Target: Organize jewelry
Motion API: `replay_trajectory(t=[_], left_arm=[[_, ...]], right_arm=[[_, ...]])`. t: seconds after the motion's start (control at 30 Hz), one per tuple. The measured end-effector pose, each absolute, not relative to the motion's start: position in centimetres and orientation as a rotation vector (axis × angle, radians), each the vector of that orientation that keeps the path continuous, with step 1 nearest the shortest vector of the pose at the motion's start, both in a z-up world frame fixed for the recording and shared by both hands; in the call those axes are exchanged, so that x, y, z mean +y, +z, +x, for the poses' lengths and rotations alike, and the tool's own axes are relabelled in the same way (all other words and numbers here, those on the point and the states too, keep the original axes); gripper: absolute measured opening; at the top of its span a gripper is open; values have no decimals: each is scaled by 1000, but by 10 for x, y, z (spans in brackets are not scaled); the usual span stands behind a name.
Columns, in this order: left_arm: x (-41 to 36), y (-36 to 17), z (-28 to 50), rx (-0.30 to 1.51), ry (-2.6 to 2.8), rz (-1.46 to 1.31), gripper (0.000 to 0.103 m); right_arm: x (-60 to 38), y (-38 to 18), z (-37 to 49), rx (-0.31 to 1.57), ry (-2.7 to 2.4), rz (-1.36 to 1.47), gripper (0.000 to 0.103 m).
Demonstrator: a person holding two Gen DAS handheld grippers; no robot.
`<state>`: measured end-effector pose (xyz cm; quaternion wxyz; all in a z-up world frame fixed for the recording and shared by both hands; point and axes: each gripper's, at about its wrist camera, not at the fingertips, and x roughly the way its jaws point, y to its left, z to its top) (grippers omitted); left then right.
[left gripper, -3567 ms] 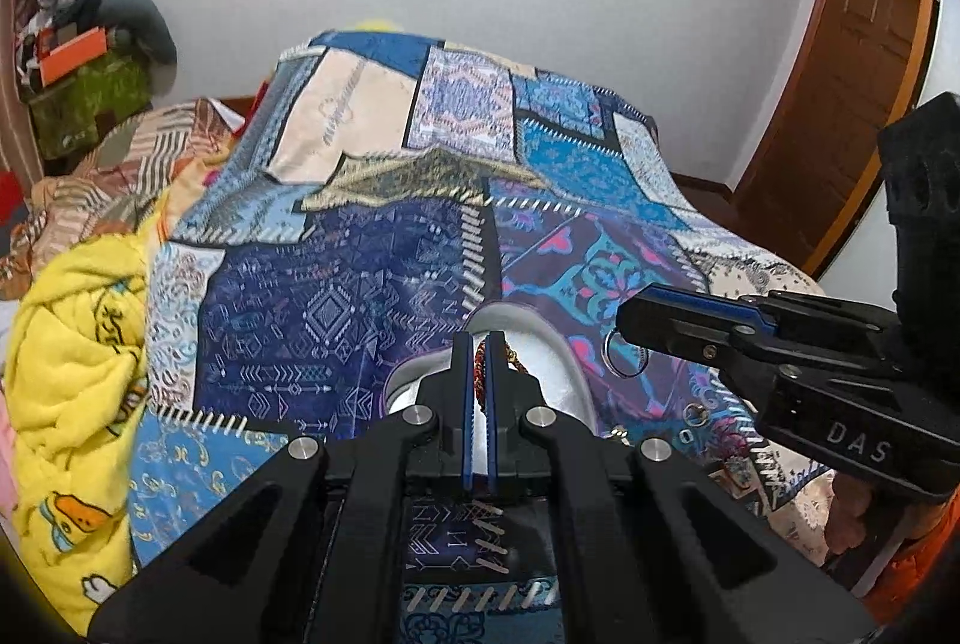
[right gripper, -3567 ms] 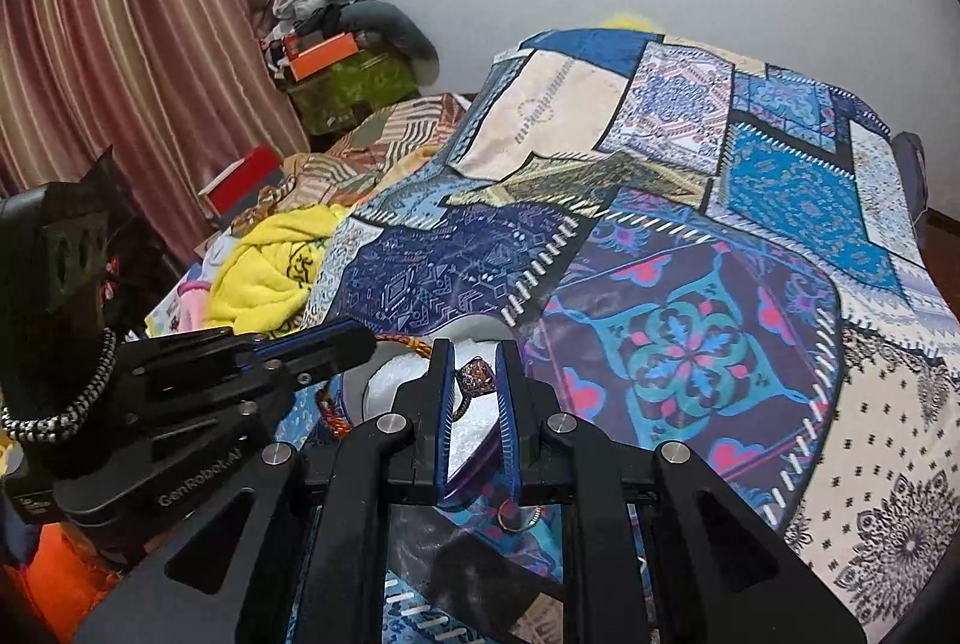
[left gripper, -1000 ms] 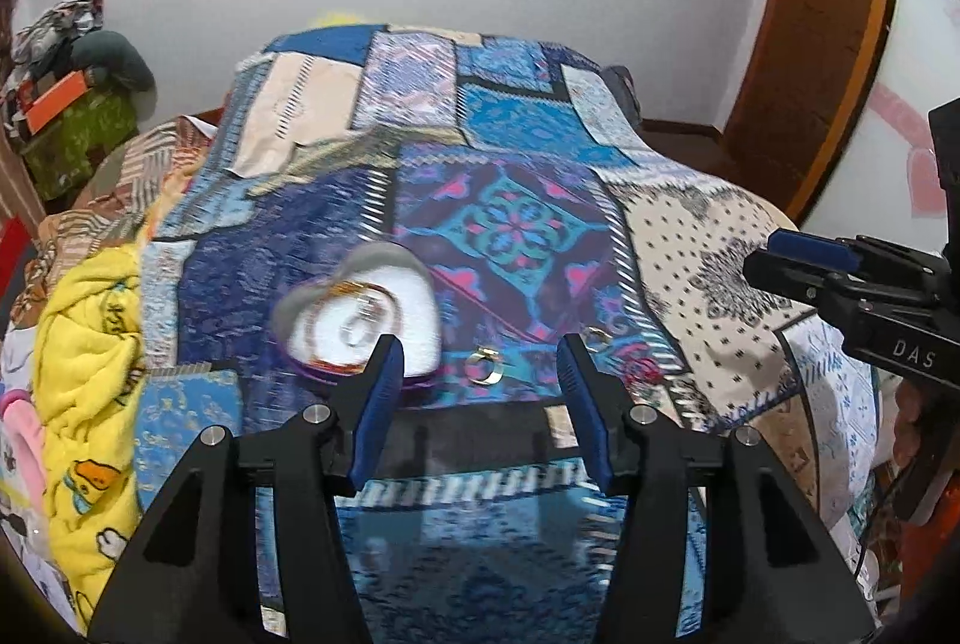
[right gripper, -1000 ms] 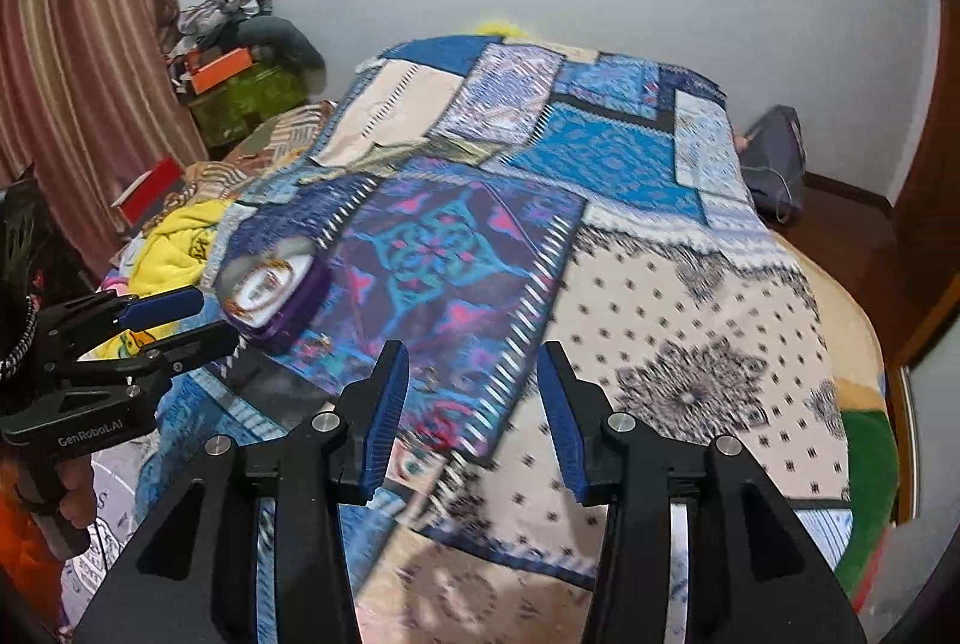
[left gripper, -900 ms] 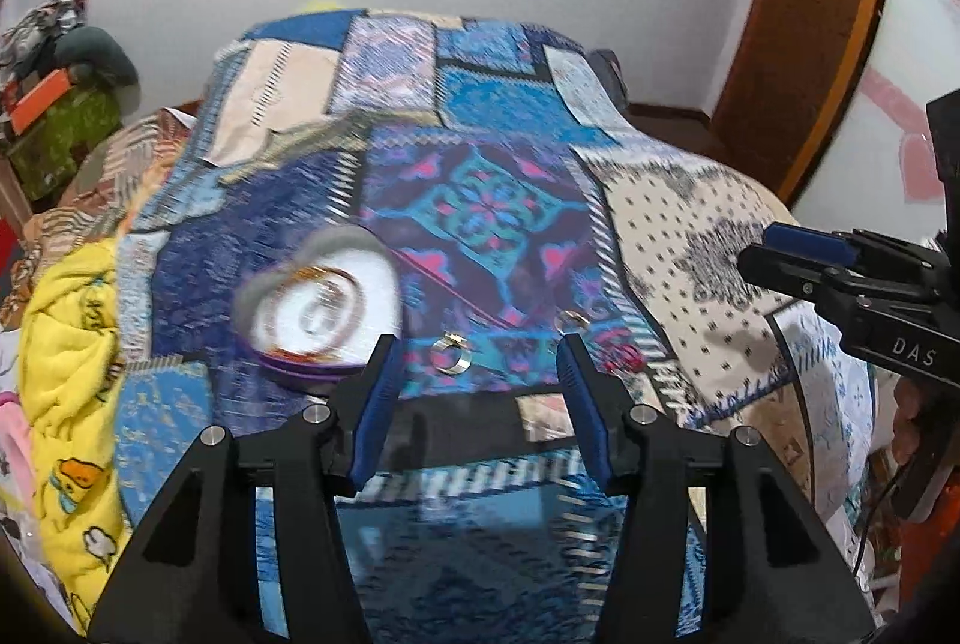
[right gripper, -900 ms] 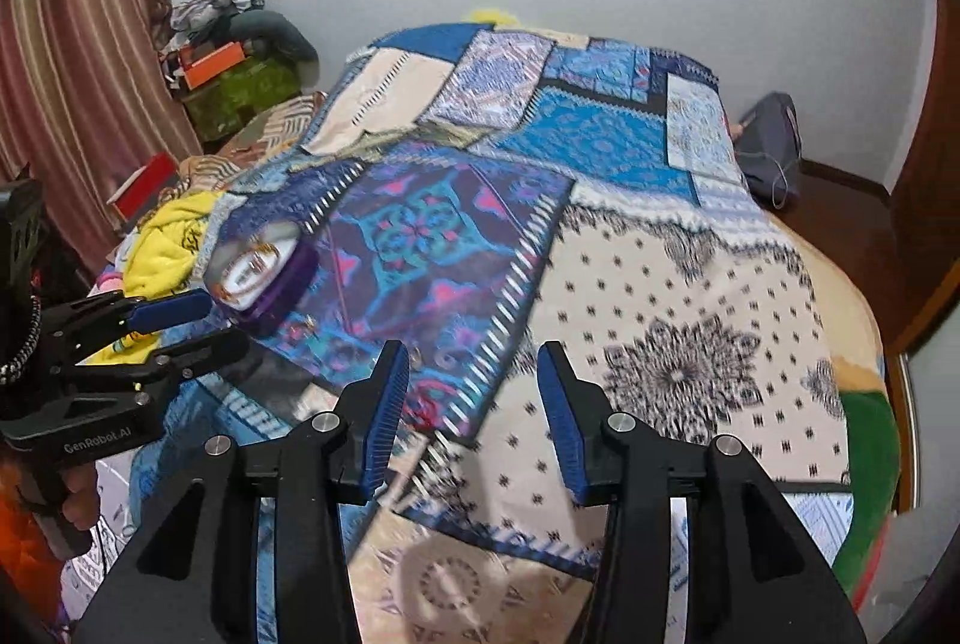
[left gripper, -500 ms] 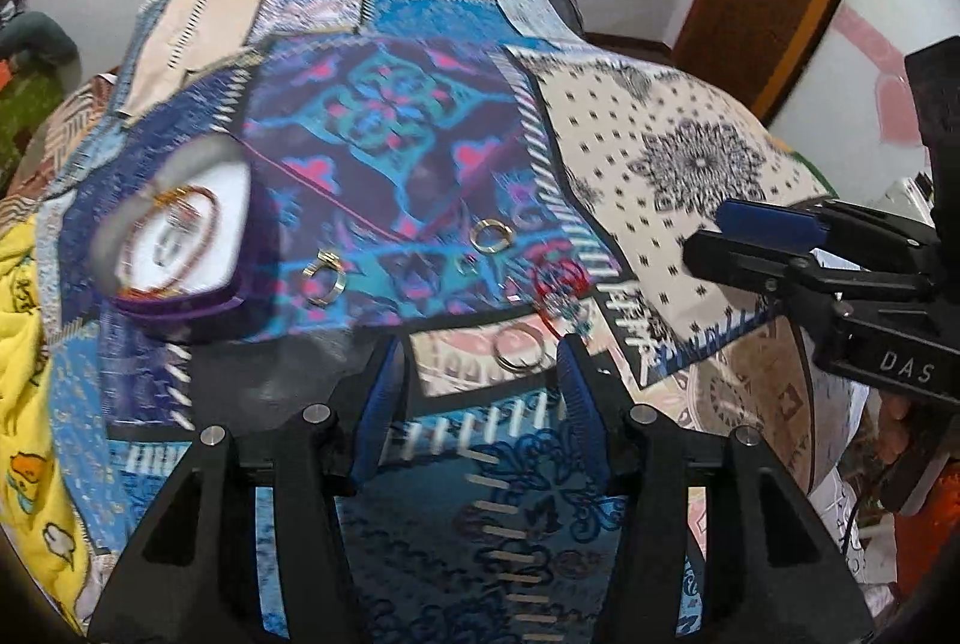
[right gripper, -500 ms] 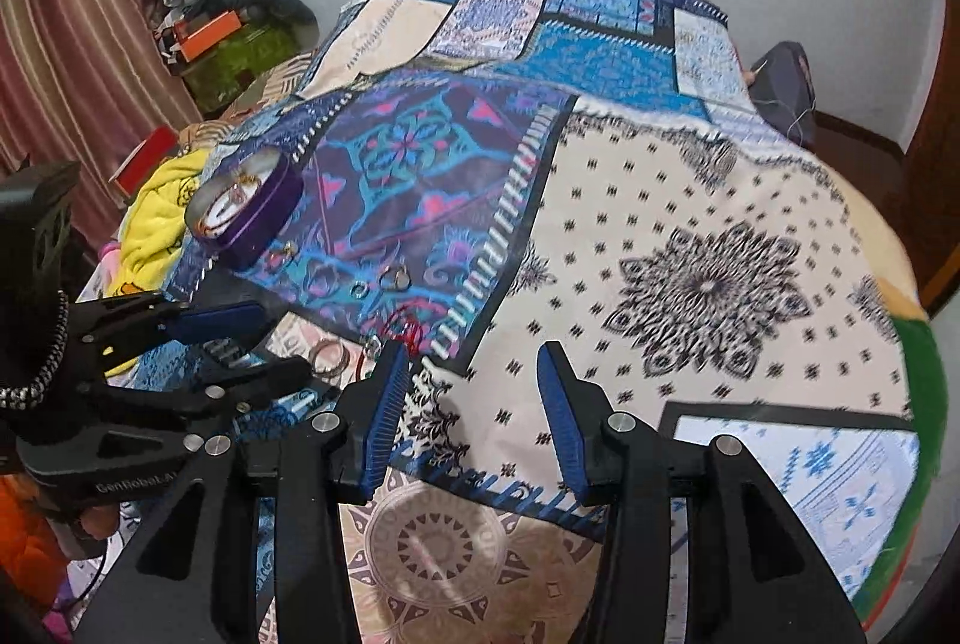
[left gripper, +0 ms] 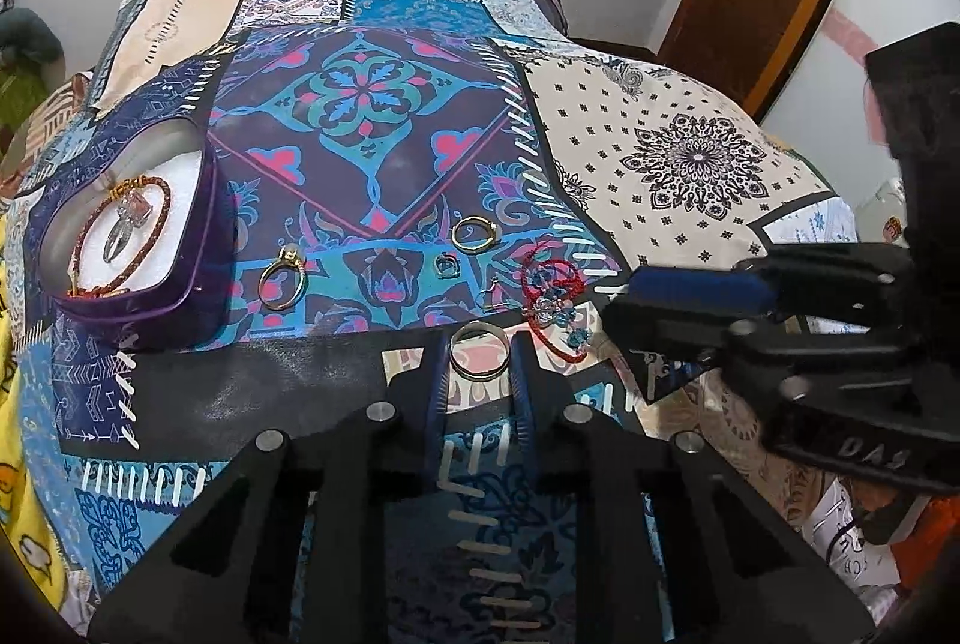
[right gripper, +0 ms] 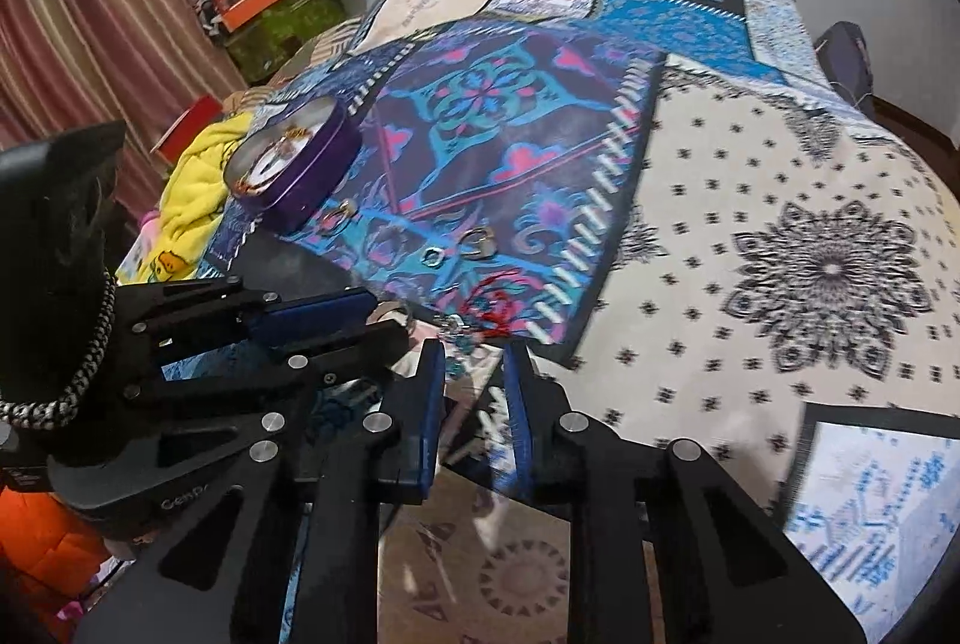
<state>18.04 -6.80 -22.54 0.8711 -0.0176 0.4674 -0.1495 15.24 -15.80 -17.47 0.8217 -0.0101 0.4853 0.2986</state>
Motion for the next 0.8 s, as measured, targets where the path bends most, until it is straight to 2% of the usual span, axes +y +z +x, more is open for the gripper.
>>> replay_trajectory(t=[0.23,0.8], left_arm=[[-66,-226,179,973,-314,-41,20],[-47,-205,169,939,-239,-56,20]], right_arm=[[-146,-191,148,1038,622,-69,7],[-179,-141,147,906,537,13,6]])
